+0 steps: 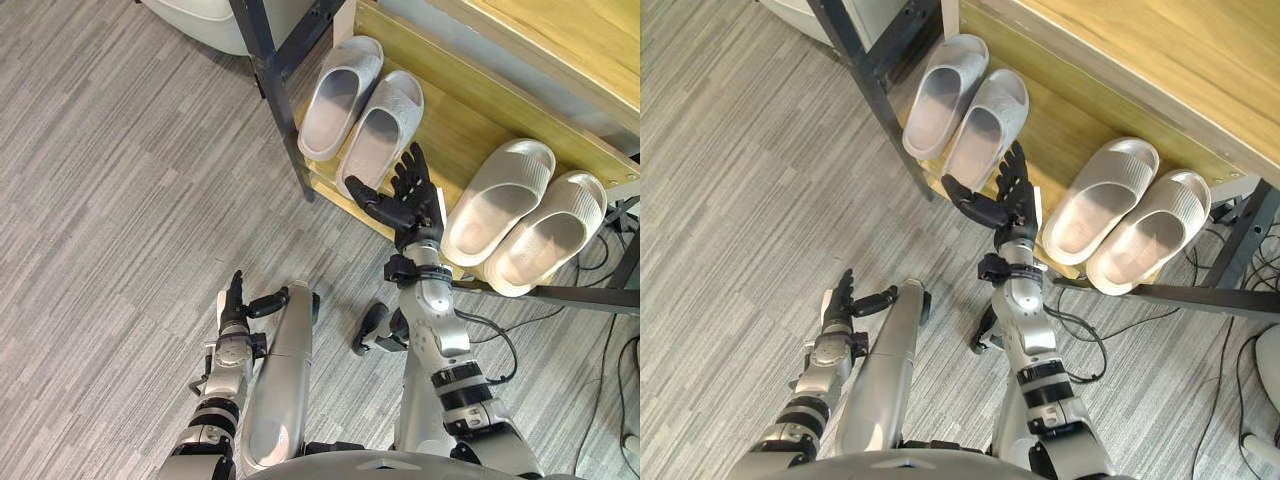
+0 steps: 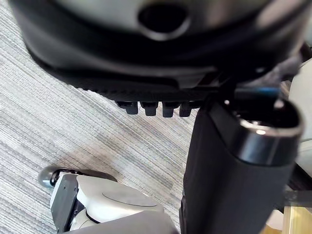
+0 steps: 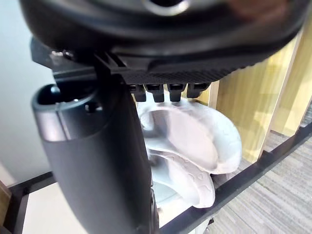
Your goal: Organize the slippers on the shoe rack
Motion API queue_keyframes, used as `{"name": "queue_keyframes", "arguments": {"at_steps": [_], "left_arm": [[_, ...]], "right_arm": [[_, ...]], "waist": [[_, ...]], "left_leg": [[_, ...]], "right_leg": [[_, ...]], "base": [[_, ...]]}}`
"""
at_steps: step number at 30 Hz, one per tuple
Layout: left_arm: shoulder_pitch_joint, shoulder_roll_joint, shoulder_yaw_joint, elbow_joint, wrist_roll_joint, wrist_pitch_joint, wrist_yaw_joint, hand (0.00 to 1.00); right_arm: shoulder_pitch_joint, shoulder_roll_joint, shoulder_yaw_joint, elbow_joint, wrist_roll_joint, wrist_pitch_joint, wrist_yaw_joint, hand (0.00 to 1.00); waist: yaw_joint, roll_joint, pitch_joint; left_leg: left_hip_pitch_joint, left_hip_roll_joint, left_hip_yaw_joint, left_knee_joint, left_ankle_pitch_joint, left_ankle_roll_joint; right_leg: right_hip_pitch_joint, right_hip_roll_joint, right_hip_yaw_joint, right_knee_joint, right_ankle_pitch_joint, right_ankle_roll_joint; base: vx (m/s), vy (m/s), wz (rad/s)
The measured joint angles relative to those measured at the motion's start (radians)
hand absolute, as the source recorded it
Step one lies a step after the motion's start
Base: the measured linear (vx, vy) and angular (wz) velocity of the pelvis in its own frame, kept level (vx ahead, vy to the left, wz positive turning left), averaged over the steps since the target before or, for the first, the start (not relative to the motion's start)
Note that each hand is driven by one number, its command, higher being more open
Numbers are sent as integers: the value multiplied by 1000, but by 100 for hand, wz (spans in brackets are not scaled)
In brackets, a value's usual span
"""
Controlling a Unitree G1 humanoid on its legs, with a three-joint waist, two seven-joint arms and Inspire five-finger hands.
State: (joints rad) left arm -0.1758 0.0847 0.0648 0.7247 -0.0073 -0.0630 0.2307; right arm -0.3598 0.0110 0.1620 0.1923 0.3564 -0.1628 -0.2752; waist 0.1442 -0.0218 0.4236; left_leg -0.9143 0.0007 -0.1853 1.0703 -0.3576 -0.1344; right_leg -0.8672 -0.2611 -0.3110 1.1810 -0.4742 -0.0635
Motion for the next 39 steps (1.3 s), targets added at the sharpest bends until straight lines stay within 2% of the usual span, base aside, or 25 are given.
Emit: {"name": "queue_keyframes", "arguments": {"at_steps": [14,18,24,30,33,35,36,39], "left_arm": [[-8,-13,2,8,0,-2,3,100],[-13,-37,43,33,-2,-2,3,100],[-20,-36,43,47,-2,-1,3,100],[-28,-41,41,56,-1,3,-11,100],[-14,-43,35,58,0,9,-34,100],[-5,-43,25,65,0,9,-35,100],[8,-44,18,69,1,10,-36,100],[29,-50,3,97,19,23,-44,100]], "right_arm": [[-91,-22,-44,74,43,0,-59,100],[-121,-24,-66,81,77,-1,-67,100],[-117,-22,-80,78,76,-3,-74,100],[33,-8,-77,-18,39,-3,-72,100],[166,-8,-53,-106,-24,-3,-56,100],[235,-9,-39,-159,-62,0,-50,100],[288,-10,-20,-197,-107,3,-43,100],[367,-10,6,-237,-178,11,-30,100]], "waist": [[8,8,-4],[7,16,-8],[4,18,-9],[-11,18,-9],[-17,16,-12],[-25,14,-21],[-39,13,-24],[-48,10,-68]], "left_leg": [[3,-9,-7,-19,16,5],[4,-8,-7,-20,17,5],[12,-6,-4,-22,17,5],[79,9,12,-47,14,10],[139,29,30,-92,14,13],[165,31,38,-123,20,16],[198,32,40,-155,26,20],[236,48,52,-206,30,26]], "right_leg": [[10,-16,-17,-2,-5,-1],[10,-15,-17,-3,-5,-2],[22,-14,-18,-11,-2,-4],[88,-1,-14,-48,3,13],[140,18,-9,-97,17,20],[161,19,-8,-123,24,21],[193,23,-12,-155,35,21],[228,45,-11,-220,53,29]], "base": [[15,15,5],[0,0,0],[39,35,0],[33,38,-6],[44,20,-16],[101,16,-4],[102,19,-4],[127,33,-14]]}}
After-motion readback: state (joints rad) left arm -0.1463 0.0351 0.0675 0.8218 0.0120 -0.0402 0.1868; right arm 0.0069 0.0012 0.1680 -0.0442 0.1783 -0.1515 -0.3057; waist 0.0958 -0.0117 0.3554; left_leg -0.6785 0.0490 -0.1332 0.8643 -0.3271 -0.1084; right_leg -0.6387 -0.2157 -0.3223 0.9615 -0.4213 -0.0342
